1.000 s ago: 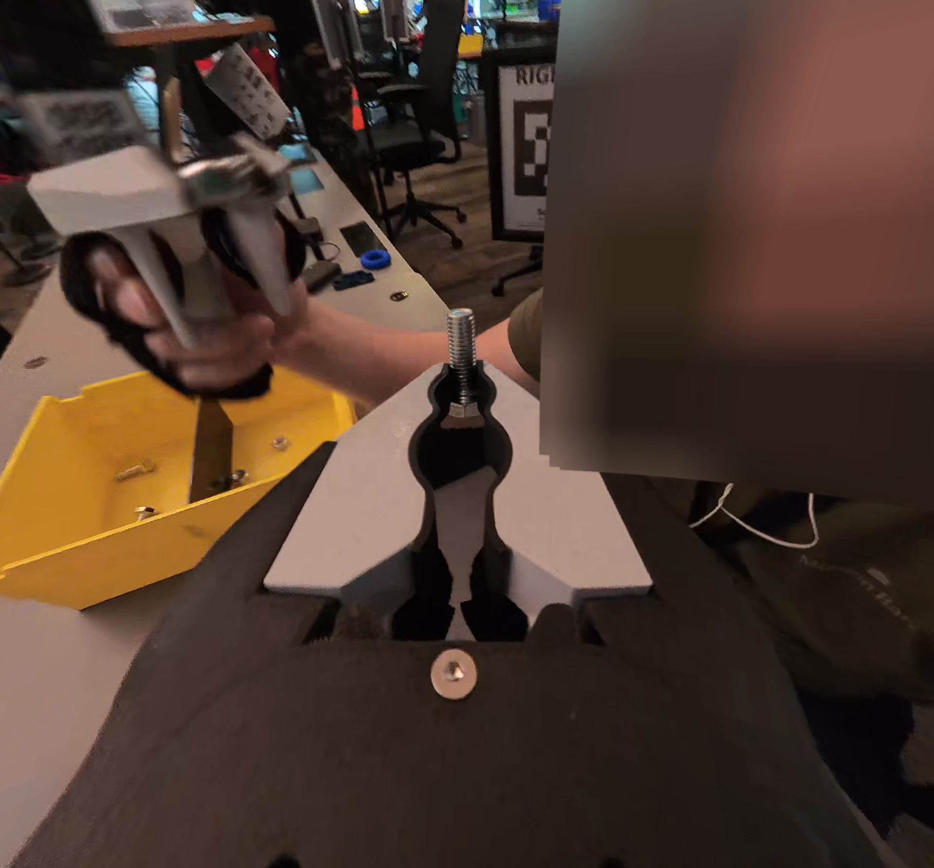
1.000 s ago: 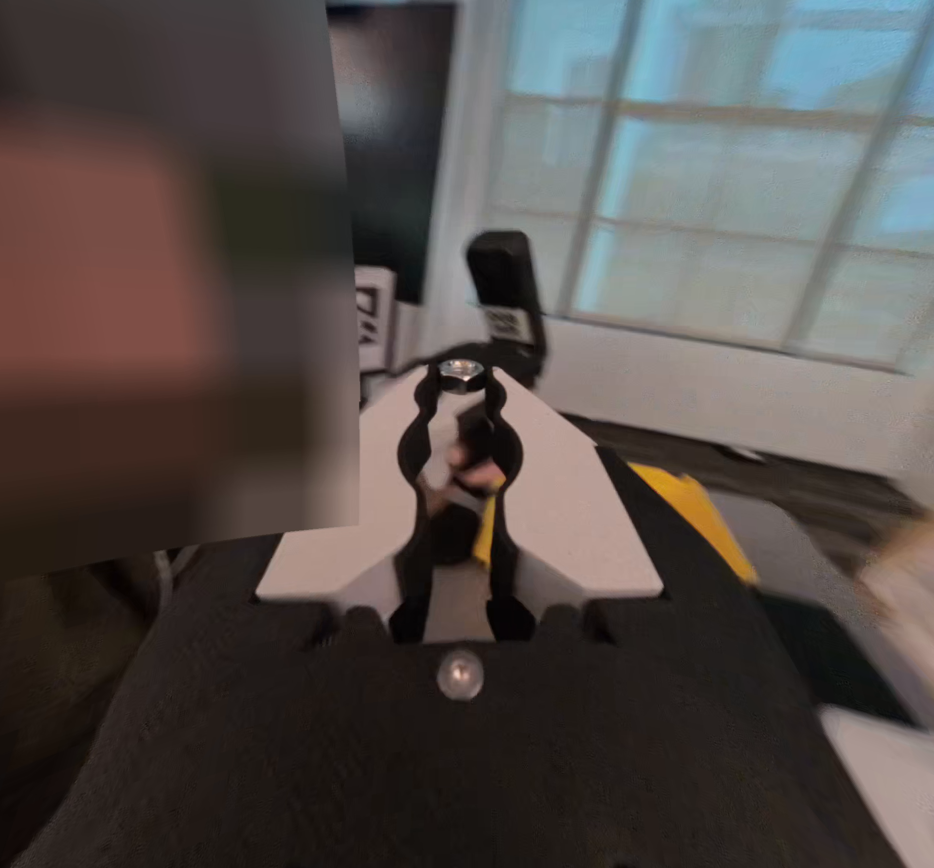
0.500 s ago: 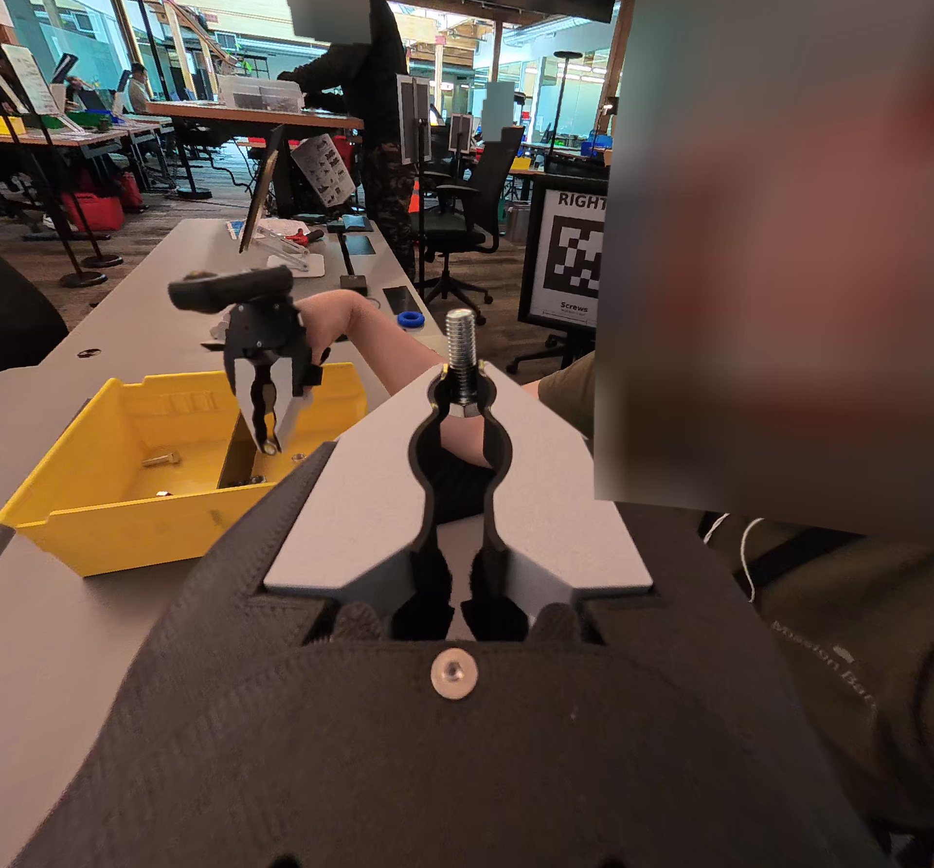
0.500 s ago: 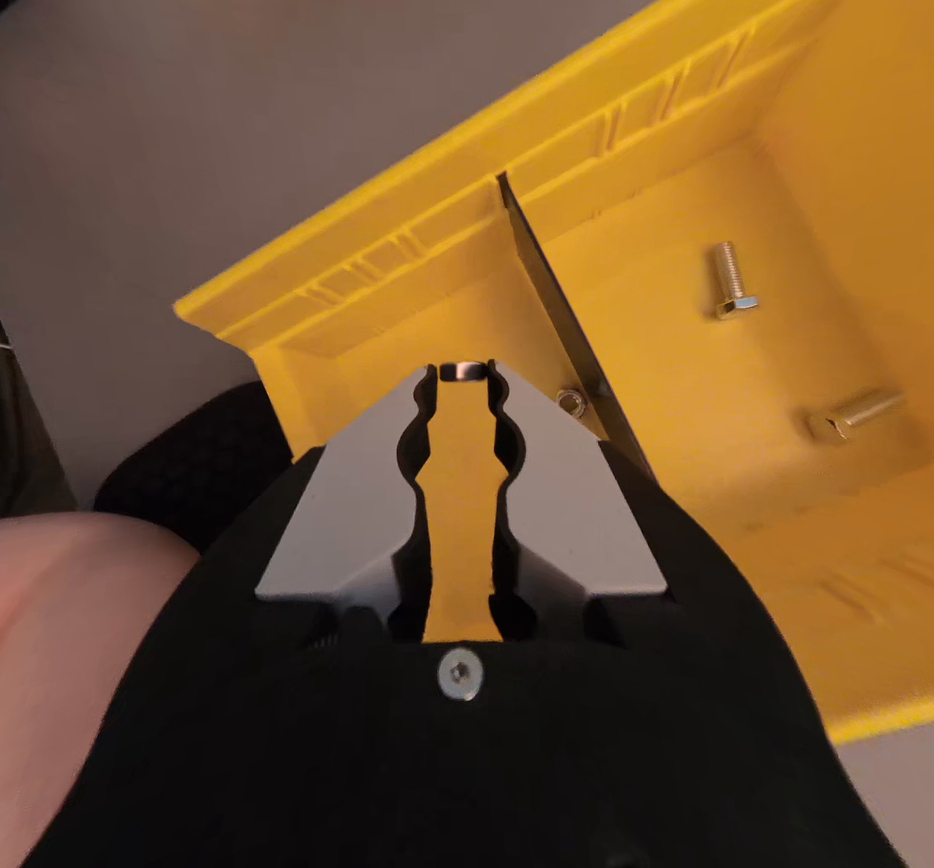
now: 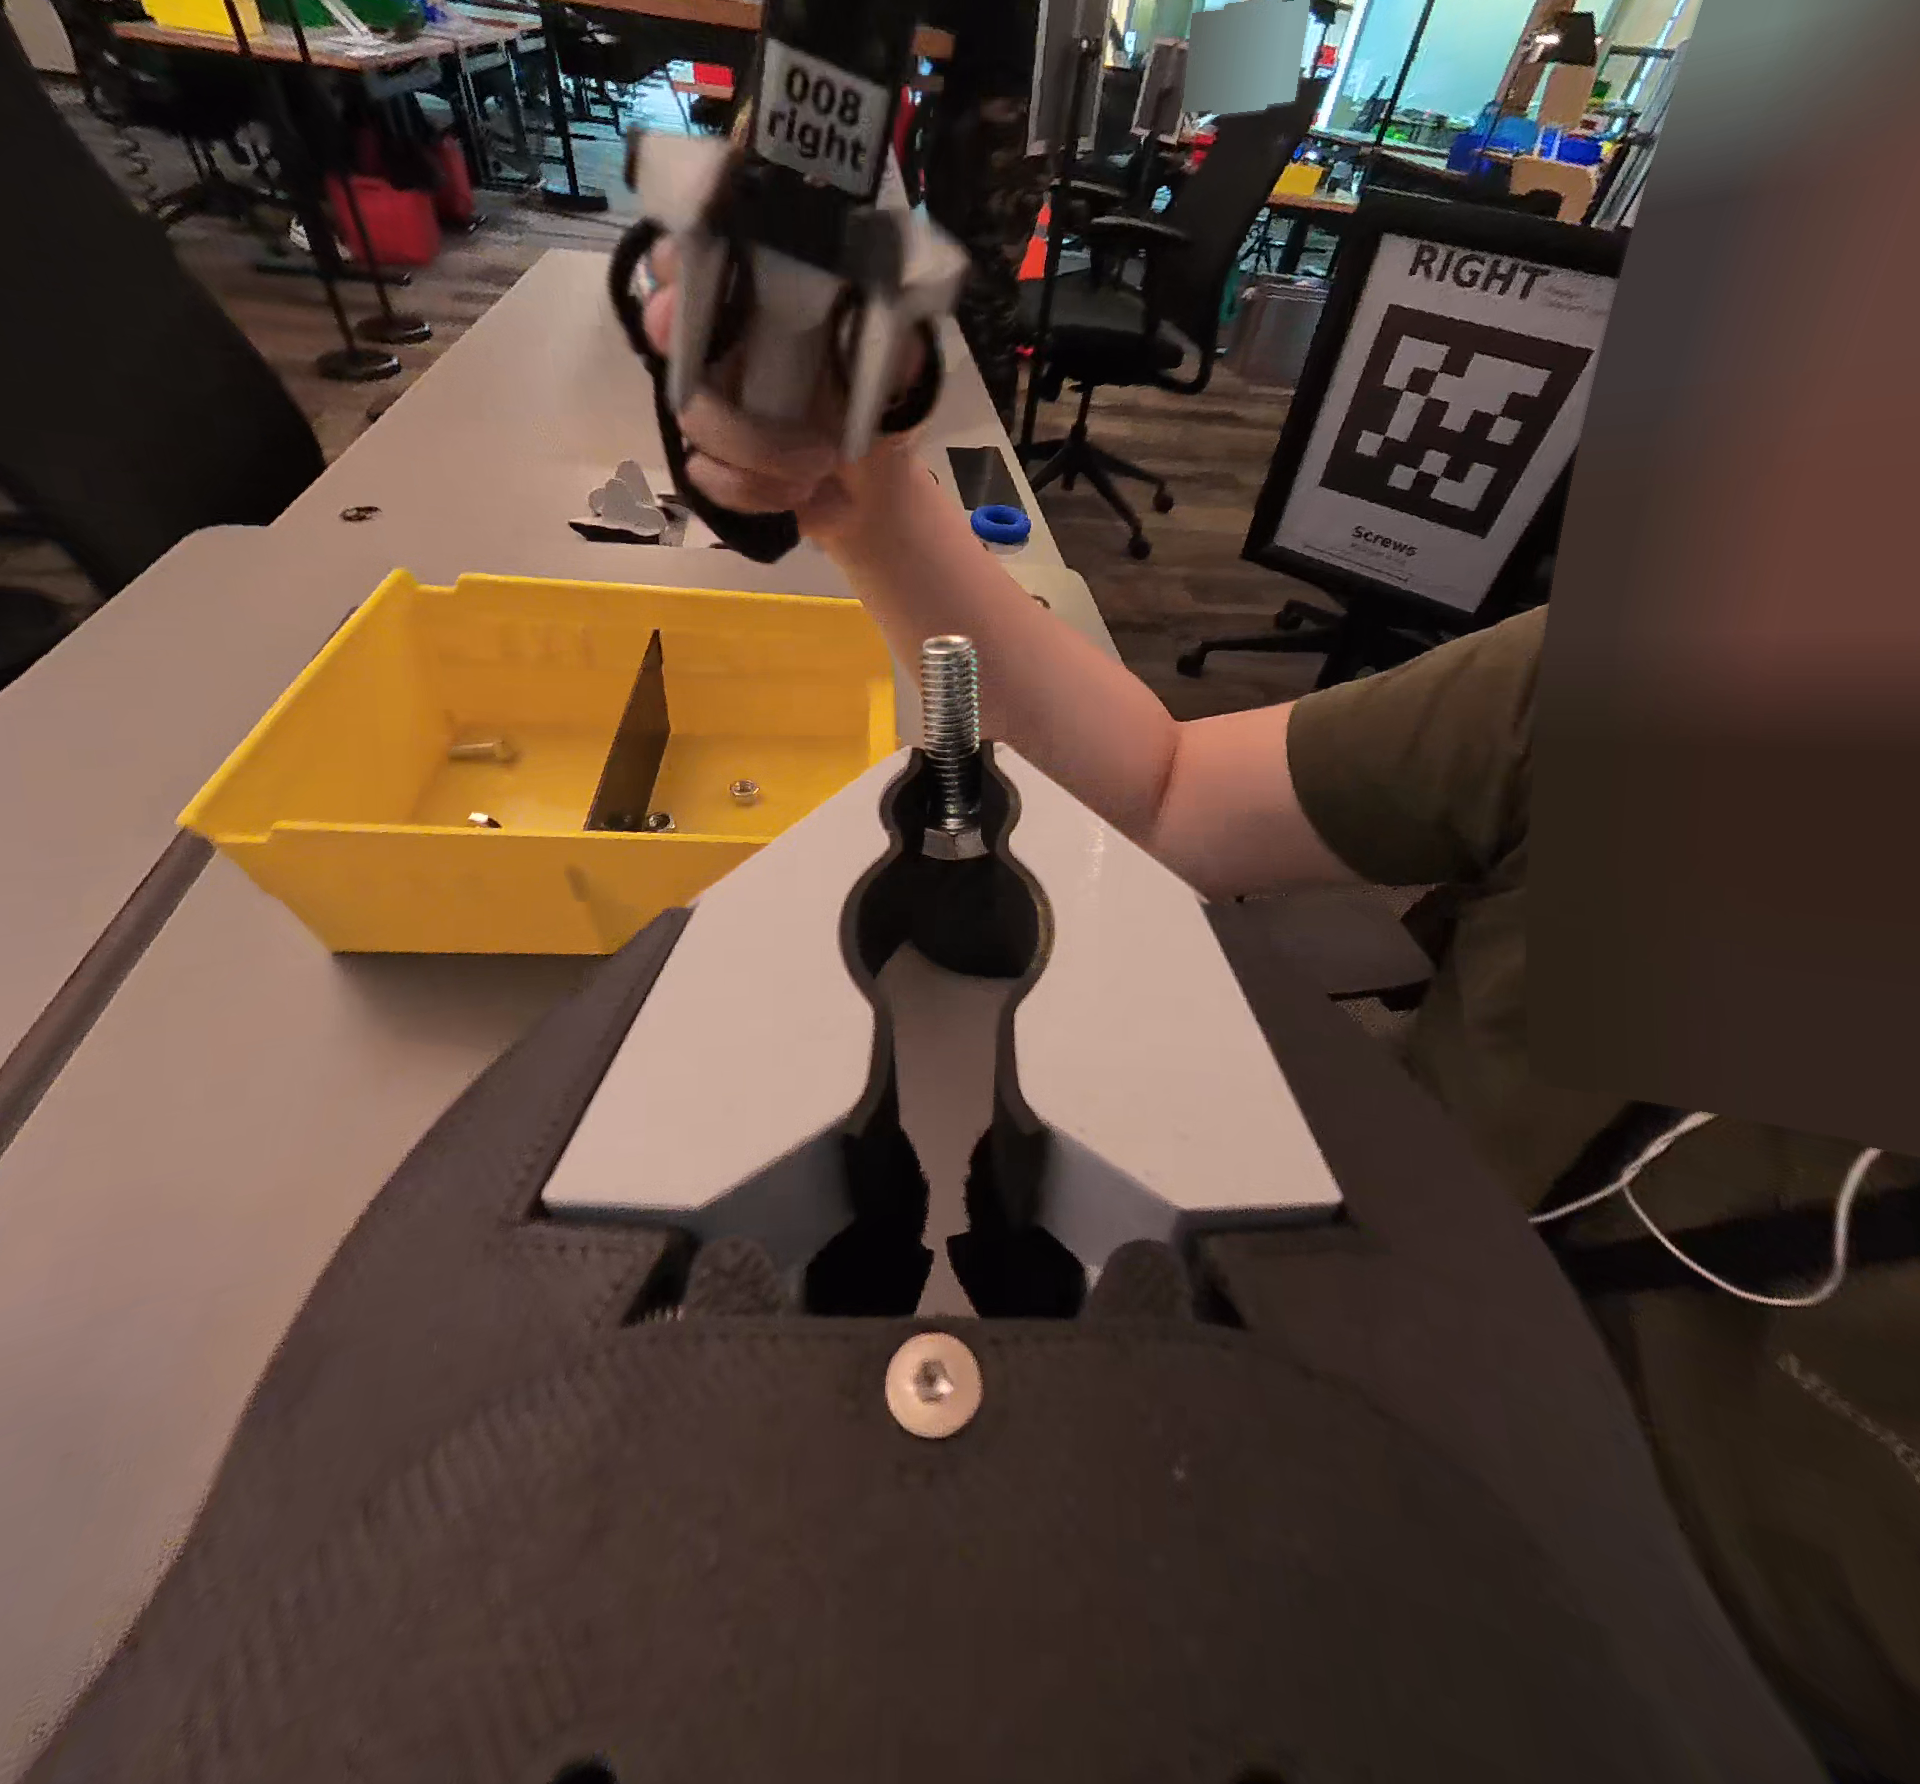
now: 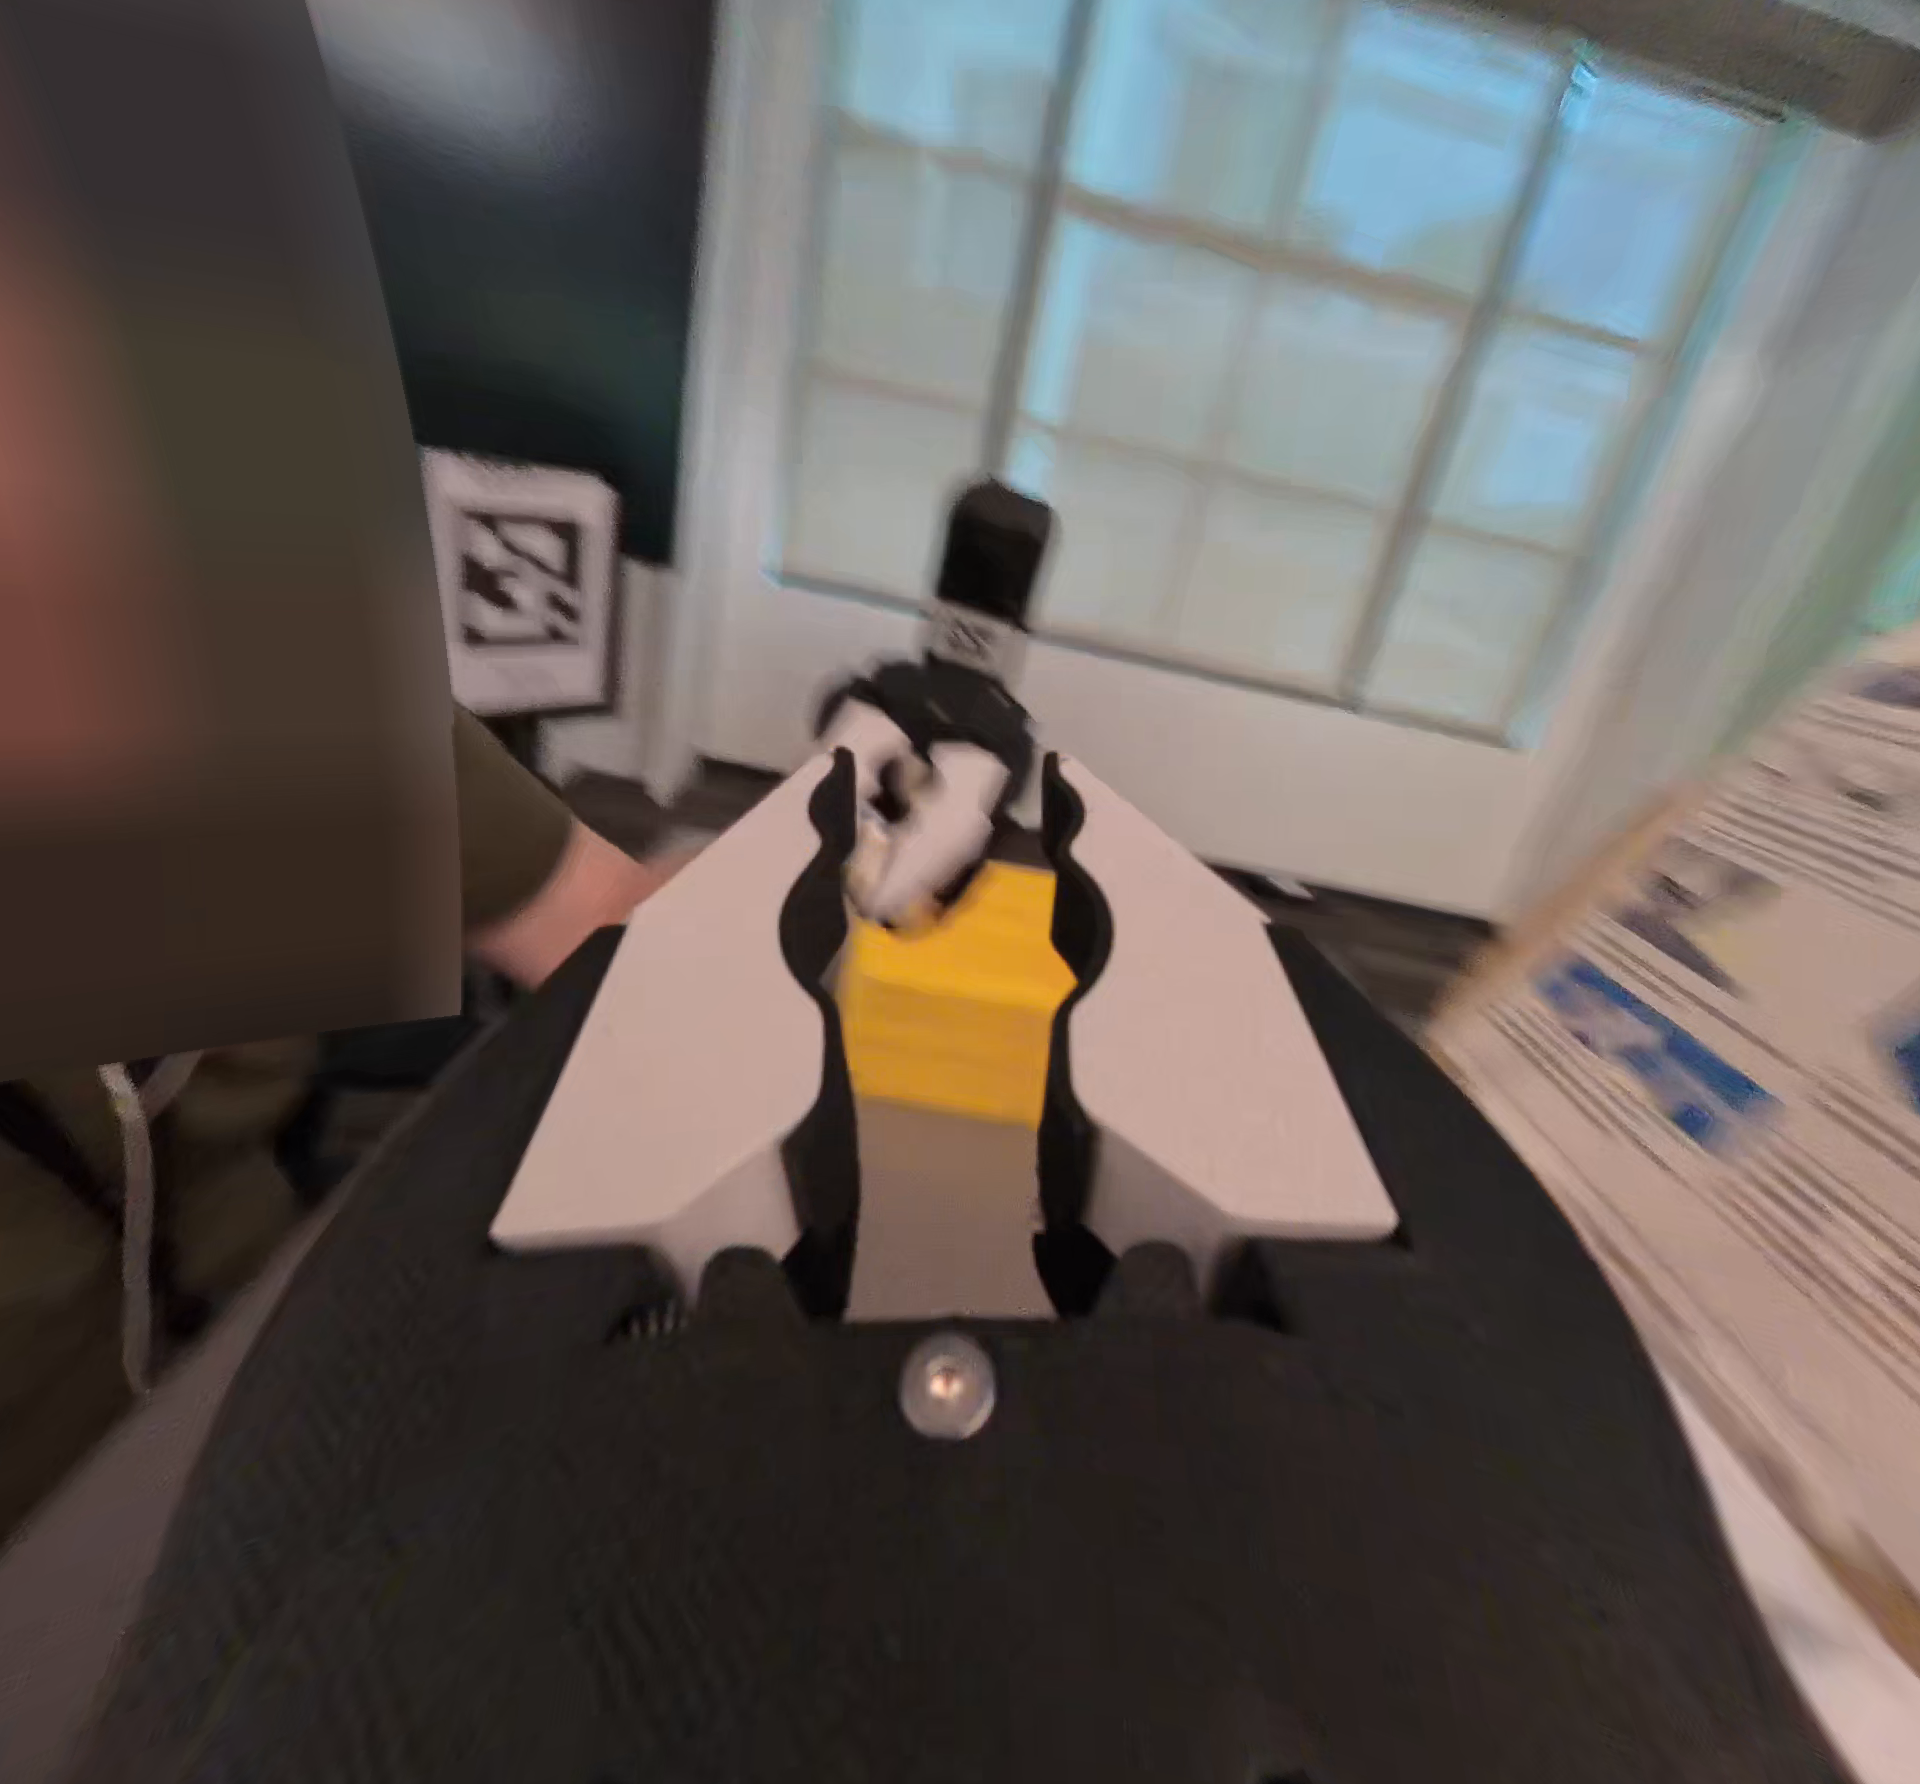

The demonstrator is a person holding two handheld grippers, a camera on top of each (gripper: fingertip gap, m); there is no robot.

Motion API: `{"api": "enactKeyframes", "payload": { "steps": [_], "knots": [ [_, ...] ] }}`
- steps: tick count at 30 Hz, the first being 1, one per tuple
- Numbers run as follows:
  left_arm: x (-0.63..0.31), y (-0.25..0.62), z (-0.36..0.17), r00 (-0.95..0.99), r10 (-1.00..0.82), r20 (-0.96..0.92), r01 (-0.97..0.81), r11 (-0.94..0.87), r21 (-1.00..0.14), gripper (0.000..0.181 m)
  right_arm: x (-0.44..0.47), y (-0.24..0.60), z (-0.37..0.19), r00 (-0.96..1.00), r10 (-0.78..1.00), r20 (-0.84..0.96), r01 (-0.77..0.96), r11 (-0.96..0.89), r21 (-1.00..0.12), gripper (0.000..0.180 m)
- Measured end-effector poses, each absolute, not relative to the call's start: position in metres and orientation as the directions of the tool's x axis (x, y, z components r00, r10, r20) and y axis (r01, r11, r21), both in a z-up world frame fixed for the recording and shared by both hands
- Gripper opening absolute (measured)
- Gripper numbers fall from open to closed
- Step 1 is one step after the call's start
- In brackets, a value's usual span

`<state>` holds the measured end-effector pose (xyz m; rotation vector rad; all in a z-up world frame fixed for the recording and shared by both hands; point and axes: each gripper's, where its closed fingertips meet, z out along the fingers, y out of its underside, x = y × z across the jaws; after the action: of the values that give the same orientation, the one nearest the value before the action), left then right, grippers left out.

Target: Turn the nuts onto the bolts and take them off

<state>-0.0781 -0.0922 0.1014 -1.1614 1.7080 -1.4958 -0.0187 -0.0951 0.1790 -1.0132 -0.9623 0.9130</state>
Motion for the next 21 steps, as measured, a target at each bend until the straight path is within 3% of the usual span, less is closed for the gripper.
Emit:
{"api": "enactKeyframes", "payload": {
  "steps": [3, 9, 10, 12, 14, 16, 18, 21],
  "knots": [
    [-0.076, -0.092, 0.100, -0.456, -0.878, 0.150, -0.242, -0.040, -0.969, 0.007, -0.050, -0.098, 0.179, 0.185, 0.976, 0.111, -0.213, 0.150, -0.965, 0.035],
    [-0.078, -0.093, 0.103, -0.461, -0.873, 0.157, -0.236, -0.050, -0.971, 0.007, -0.088, -0.081, 0.135, 0.151, 0.988, 0.043, -0.024, 0.047, -0.999, 0.036],
    [-0.078, -0.093, 0.103, -0.463, -0.873, 0.156, -0.235, -0.049, -0.971, 0.007, -0.092, -0.081, 0.130, 0.137, 0.990, 0.035, -0.006, 0.036, -0.999, 0.033],
    [-0.079, -0.094, 0.103, -0.467, -0.870, 0.157, -0.236, -0.048, -0.971, 0.007, -0.098, -0.086, 0.124, 0.081, 0.996, 0.026, 0.022, 0.024, -0.999, 0.009],
    [-0.079, -0.094, 0.102, -0.472, -0.868, 0.152, -0.240, -0.039, -0.970, 0.009, -0.100, -0.087, 0.124, 0.069, 0.997, 0.036, 0.022, 0.035, -0.999, 0.008],
    [-0.079, -0.090, 0.107, -0.461, -0.870, 0.175, -0.226, -0.075, -0.971, 0.032, -0.094, -0.087, 0.127, 0.080, 0.994, 0.071, 0.011, 0.070, -0.997, 0.008],
    [-0.080, -0.080, 0.113, -0.421, -0.884, 0.203, -0.216, -0.120, -0.969, 0.056, -0.077, -0.081, 0.133, 0.132, 0.989, 0.062, -0.006, 0.063, -0.998, 0.008],
    [-0.087, -0.062, 0.124, -0.357, -0.911, 0.207, -0.172, -0.154, -0.973, 0.059, -0.009, -0.028, 0.112, 0.501, 0.863, 0.065, 0.136, -0.004, -0.991, 0.008]
  ]
}}
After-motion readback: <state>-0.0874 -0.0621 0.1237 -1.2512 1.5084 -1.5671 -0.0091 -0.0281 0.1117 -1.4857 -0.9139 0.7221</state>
